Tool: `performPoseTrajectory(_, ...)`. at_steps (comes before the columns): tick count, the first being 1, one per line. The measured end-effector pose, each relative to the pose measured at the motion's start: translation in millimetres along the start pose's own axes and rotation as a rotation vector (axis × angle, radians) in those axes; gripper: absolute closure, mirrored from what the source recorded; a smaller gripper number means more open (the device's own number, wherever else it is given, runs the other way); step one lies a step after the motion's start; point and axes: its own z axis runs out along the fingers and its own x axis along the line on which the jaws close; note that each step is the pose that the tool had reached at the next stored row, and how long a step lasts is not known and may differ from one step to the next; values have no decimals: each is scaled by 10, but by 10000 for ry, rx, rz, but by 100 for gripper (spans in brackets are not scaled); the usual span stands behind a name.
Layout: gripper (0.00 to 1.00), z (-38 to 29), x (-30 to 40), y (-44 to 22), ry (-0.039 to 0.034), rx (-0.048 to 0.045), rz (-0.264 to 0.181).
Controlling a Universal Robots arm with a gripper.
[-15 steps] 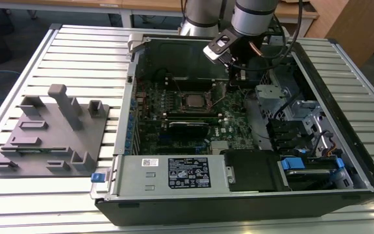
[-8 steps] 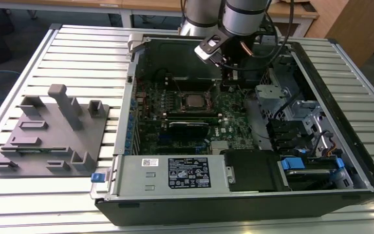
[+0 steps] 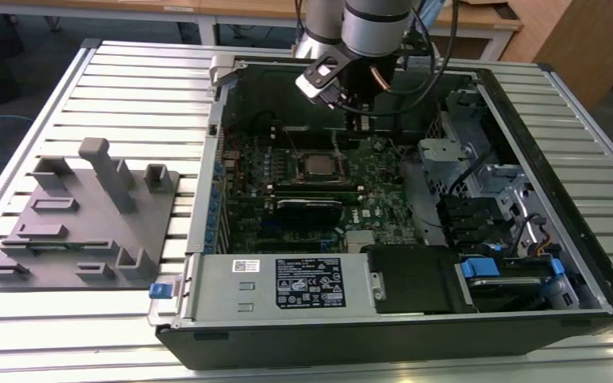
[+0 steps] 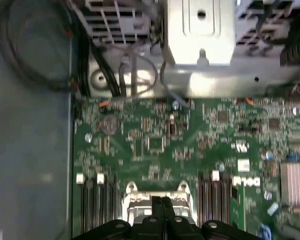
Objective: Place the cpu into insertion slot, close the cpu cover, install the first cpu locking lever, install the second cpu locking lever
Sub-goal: 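Close the cpu cover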
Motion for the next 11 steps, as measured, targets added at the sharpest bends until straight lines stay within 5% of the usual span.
performPoseTrajectory(4, 89, -4, -2, -124, 5, -38, 3)
performPoseTrajectory(11, 89, -3, -3, -127, 6, -4, 1)
